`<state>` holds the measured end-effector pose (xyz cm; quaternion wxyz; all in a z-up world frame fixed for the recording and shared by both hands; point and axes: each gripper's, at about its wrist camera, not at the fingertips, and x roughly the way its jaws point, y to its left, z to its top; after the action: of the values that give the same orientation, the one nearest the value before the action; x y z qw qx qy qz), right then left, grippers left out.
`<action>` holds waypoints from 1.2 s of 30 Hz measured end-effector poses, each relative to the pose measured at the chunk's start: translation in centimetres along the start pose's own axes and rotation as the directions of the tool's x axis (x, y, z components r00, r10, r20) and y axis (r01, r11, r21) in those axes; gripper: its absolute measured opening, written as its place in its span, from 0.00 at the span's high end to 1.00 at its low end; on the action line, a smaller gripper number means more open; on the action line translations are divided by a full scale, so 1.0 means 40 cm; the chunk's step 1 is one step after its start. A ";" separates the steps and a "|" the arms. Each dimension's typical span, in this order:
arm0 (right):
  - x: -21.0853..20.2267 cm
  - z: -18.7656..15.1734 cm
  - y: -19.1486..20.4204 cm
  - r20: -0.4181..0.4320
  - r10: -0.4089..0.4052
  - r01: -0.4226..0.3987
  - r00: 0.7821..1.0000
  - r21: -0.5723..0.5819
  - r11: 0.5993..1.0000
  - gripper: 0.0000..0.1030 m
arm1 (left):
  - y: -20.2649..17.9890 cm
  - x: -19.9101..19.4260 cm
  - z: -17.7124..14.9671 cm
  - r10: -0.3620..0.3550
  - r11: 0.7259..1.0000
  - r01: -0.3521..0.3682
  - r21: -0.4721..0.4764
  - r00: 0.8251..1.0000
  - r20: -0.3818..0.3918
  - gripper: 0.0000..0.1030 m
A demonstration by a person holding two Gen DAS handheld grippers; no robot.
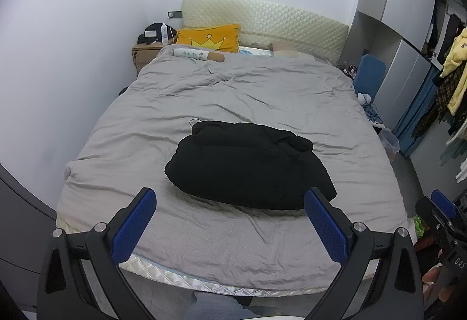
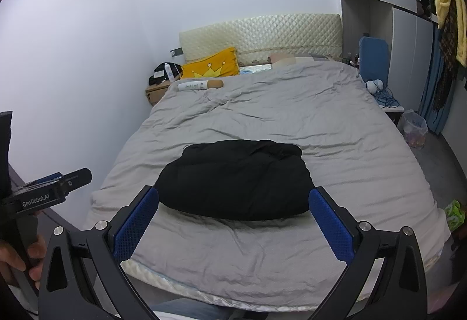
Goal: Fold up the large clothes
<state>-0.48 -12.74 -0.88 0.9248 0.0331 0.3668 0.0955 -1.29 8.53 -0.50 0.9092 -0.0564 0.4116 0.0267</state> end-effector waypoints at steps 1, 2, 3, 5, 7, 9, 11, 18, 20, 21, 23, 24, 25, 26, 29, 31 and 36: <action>0.000 0.001 -0.001 0.000 0.000 0.000 1.000 0.000 1.000 0.00 | 0.001 0.000 -0.001 0.000 1.000 0.000 -0.001 1.000 0.000 0.01; 0.000 0.000 -0.001 0.000 0.002 -0.002 1.000 0.002 1.000 0.00 | -0.002 0.000 0.003 0.000 1.000 0.000 0.000 1.000 -0.001 0.01; 0.000 0.000 -0.002 -0.001 0.003 -0.003 1.000 0.004 1.000 0.00 | -0.002 0.001 0.003 0.001 1.000 -0.001 0.000 1.000 -0.001 0.01; 0.000 -0.001 0.000 -0.002 0.001 -0.001 1.000 0.003 1.000 0.00 | -0.003 0.001 0.003 0.001 1.000 -0.001 0.001 1.000 -0.001 0.01; 0.001 -0.002 0.000 -0.004 0.000 0.000 1.000 0.003 1.000 0.00 | -0.002 0.000 0.003 -0.001 1.000 0.001 0.000 1.000 -0.001 0.01; 0.002 -0.001 0.000 -0.006 -0.003 0.003 1.000 0.003 1.000 0.00 | -0.003 -0.001 0.001 -0.002 1.000 0.002 0.000 1.000 -0.002 0.01; 0.002 -0.003 0.001 -0.007 -0.003 0.003 1.000 0.006 1.000 0.00 | -0.005 -0.002 0.000 -0.003 1.000 0.003 0.003 1.000 -0.003 0.01; -0.010 -0.005 0.002 0.003 -0.009 0.009 1.000 0.006 1.000 0.00 | -0.004 -0.006 -0.008 -0.009 1.000 0.009 0.004 1.000 -0.003 0.01; -0.013 -0.008 0.002 0.004 -0.011 0.011 1.000 0.006 1.000 0.00 | 0.002 -0.010 -0.008 -0.009 1.000 0.009 0.010 1.000 -0.002 0.01; -0.016 -0.010 0.001 0.004 -0.013 0.013 1.000 0.008 1.000 0.00 | 0.001 -0.014 -0.009 -0.006 1.000 0.006 0.017 1.000 0.003 0.02; -0.017 -0.011 -0.001 0.005 -0.013 0.013 1.000 0.010 1.000 0.00 | -0.005 -0.020 -0.011 0.000 1.000 -0.001 0.030 1.000 0.011 0.01; -0.018 -0.012 -0.001 0.005 -0.015 0.015 1.000 0.011 1.000 0.00 | -0.007 -0.022 -0.012 0.001 0.999 -0.001 0.034 1.000 0.013 0.01; -0.019 -0.012 -0.002 0.006 -0.015 0.015 1.000 0.010 1.000 0.00 | -0.008 -0.022 -0.013 -0.003 0.999 0.002 0.036 1.000 0.012 0.01; -0.020 -0.012 -0.002 0.006 -0.017 0.016 1.000 0.011 1.000 0.00 | -0.010 -0.024 -0.012 -0.006 0.999 0.005 0.037 1.000 0.010 0.01; -0.021 -0.012 -0.005 0.007 -0.019 0.019 1.000 0.015 1.000 0.00 | -0.011 -0.025 -0.013 -0.009 0.999 0.009 0.037 1.000 0.010 0.01; -0.022 -0.012 -0.009 0.006 -0.020 0.020 1.000 0.019 1.000 0.00 | -0.012 -0.025 -0.014 -0.006 0.999 0.006 0.035 1.000 0.007 0.01; -0.023 -0.010 -0.012 0.007 -0.020 0.019 1.000 0.018 1.000 0.00 | -0.012 -0.029 -0.013 -0.006 0.999 0.006 0.036 1.000 0.002 0.01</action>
<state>-1.34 -13.38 -0.61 0.9267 0.0382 0.3646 0.0830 -2.38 7.99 0.07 0.9105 -0.0411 0.4111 0.0165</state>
